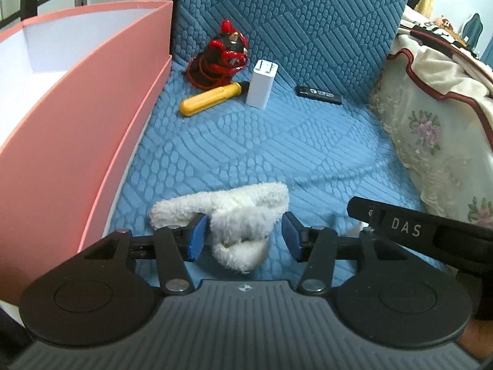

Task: Organize rigid objects
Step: 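Lift white plush toy with left gripper while right gripper lifts white charger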

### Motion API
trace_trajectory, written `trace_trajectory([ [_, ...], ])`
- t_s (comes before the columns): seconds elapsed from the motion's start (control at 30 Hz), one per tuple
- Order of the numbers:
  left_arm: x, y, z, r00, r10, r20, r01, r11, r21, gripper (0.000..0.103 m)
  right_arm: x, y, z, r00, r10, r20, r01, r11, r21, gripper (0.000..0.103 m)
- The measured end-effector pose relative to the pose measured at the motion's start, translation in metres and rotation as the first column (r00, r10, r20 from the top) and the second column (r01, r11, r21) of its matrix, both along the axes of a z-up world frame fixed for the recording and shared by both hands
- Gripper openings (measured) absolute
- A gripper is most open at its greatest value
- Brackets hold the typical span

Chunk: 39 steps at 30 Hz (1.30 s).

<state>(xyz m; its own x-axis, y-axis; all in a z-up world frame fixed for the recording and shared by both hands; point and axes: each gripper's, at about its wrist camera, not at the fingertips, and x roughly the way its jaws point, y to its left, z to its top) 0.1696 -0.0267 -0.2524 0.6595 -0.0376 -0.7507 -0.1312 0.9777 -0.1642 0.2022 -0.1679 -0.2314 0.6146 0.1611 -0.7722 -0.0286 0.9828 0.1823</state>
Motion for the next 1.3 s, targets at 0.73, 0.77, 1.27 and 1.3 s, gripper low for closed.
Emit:
trace_trajectory([
  [0.73, -0.005, 0.003, 0.012, 0.999, -0.038, 0.02, 0.038, 0.999, 0.003, 0.038, -0.005, -0.009, 0.01, 1.0, 0.002, -0.002, -0.002, 0.998, 0.07, 0.009],
  [0.77, -0.005, 0.005, 0.011, 0.999, -0.036, 0.016, 0.036, 0.999, 0.0, 0.038, -0.005, -0.012, 0.01, 1.0, -0.006, -0.005, 0.006, 0.996, 0.087, 0.01],
  [1.27, -0.004, 0.006, 0.005, 0.999, -0.047, 0.003, 0.047, 0.999, -0.015, 0.038, -0.002, -0.018, 0.001, 0.999, -0.025, -0.031, 0.03, 0.987, 0.159, 0.053],
  [1.3, -0.004, 0.006, 0.005, 0.999, -0.047, 0.002, 0.047, 0.999, -0.017, 0.038, -0.001, -0.018, 0.0, 0.999, -0.028, -0.036, 0.033, 0.988, 0.152, 0.053],
])
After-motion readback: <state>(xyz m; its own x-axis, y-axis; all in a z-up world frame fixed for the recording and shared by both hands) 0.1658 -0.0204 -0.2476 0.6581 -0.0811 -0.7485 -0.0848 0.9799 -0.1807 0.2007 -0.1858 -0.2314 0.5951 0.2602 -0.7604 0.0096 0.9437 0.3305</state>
